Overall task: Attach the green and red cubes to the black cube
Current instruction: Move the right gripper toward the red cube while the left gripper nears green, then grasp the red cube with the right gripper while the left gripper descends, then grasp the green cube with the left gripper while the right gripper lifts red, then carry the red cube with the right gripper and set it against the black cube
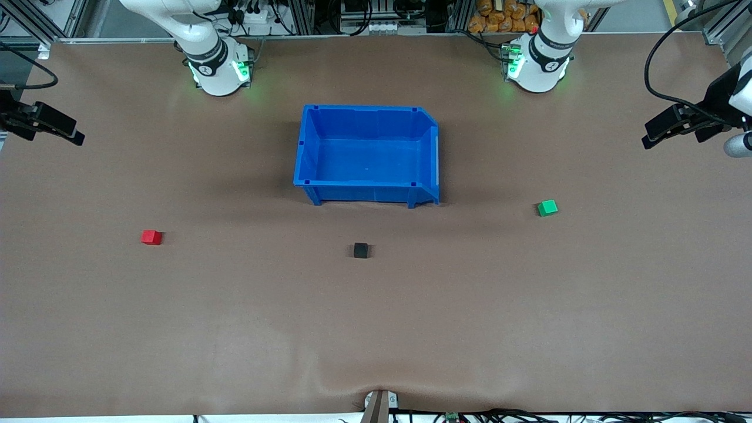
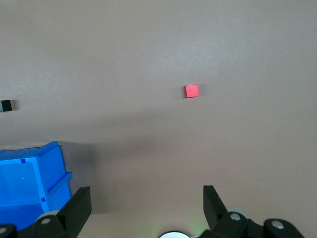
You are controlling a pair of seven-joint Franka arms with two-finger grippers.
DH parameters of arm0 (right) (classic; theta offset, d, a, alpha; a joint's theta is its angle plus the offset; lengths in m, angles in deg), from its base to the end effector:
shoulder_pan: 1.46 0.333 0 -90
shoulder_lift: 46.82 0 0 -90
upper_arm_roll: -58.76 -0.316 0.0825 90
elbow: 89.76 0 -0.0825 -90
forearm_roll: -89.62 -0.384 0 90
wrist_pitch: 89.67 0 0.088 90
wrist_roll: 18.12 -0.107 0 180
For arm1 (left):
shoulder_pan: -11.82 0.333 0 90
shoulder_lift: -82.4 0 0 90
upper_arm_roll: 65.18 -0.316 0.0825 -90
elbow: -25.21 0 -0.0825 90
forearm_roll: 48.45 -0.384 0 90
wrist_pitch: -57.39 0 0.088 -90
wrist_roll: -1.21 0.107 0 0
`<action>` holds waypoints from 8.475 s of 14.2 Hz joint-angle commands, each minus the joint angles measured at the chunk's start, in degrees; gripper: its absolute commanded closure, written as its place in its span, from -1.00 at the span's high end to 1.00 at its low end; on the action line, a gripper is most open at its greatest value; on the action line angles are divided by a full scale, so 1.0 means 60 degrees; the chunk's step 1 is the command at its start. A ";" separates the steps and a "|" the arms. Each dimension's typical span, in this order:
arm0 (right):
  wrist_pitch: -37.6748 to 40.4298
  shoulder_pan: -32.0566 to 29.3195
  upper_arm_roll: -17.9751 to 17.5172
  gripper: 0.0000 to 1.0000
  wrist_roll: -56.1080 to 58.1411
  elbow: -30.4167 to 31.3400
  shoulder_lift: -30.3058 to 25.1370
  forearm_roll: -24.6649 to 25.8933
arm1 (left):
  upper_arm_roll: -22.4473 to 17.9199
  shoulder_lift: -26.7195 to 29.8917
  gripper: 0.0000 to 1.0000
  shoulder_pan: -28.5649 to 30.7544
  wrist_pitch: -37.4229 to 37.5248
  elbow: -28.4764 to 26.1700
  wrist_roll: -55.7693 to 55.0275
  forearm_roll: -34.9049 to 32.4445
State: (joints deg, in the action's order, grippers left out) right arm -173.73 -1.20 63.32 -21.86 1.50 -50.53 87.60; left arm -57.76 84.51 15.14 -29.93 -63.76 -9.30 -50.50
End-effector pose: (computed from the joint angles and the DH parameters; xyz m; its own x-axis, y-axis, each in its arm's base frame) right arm 0.5221 -0.0367 0.6403 0.9887 -0.1356 -0.0635 -0.1380 -0.9898 -0.0363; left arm 0.5375 -0.0360 0.6489 0.9935 0.1132 0.0150 0.1137 -0.9928 -0.0384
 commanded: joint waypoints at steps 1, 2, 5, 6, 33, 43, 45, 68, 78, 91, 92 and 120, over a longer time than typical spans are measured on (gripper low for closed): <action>-0.0140 0.0102 0.0003 1.00 -0.0022 0.0185 -0.0172 0.0045 | 0.0038 -0.0132 1.00 0.0003 0.0095 0.0252 0.0198 -0.0069; -0.0170 0.0103 0.0003 1.00 -0.0022 0.0185 -0.0172 0.0030 | 0.0038 -0.0147 1.00 -0.0012 0.0081 0.0252 0.0183 -0.0083; -0.0286 0.0045 0.0003 1.00 0.0429 0.0185 -0.0157 0.0016 | 0.0023 -0.0132 1.00 0.0047 0.0110 0.0266 0.0183 -0.0069; -0.0360 0.0015 0.0017 1.00 0.0795 0.0200 -0.0099 0.0015 | 0.0023 -0.0147 1.00 0.0032 0.0183 0.0266 0.0183 -0.0098; 0.0123 0.0190 -0.0012 1.00 0.0330 -0.0078 0.0282 0.0001 | 0.0067 -0.0688 1.00 0.0149 0.0374 0.0120 0.0022 -0.0142; 0.0021 0.0483 -0.0026 1.00 0.0330 -0.0312 0.1085 0.0001 | 0.0097 -0.1816 1.00 0.0062 -0.0080 -0.0012 0.0022 -0.0157; -0.0169 0.0586 -0.0026 1.00 0.0344 -0.0779 0.2239 0.0030 | 0.0111 -0.1889 1.00 0.0047 -0.0255 -0.0027 0.0022 -0.0157; -0.8973 -0.1450 -0.0041 1.00 0.3754 0.4228 0.4924 -0.0263 | 0.0097 -0.2343 1.00 0.0120 -0.1808 -0.1286 0.0007 -0.0171; -0.9486 -0.1626 -0.0056 0.64 0.3860 0.4199 0.5629 -0.1025 | 0.0097 -0.2490 1.00 0.0120 -0.3433 -0.2677 -0.0623 -0.0419; -0.9063 -0.1392 -0.0157 -1.00 0.5818 0.3820 0.5512 -0.1010 | 0.0111 -0.3457 1.00 -0.0056 -0.5424 -0.3965 -0.2703 -0.0464; -0.8844 -0.1290 -0.0202 -1.00 0.6446 0.3615 0.5512 -0.1010 | 0.0111 -0.3515 1.00 -0.0056 -0.5703 -0.4156 -0.2703 -0.0464; -0.8505 0.5111 -0.0583 -1.00 1.0968 -0.0562 0.7914 -0.0864 | 0.0111 -0.4058 0.73 0.0237 -0.8635 -0.6414 -0.2703 -0.0772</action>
State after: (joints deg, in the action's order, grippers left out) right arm -225.37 28.07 59.17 47.57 -0.15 -3.87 82.11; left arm -57.35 60.89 16.46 -80.75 -102.46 -24.15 -53.84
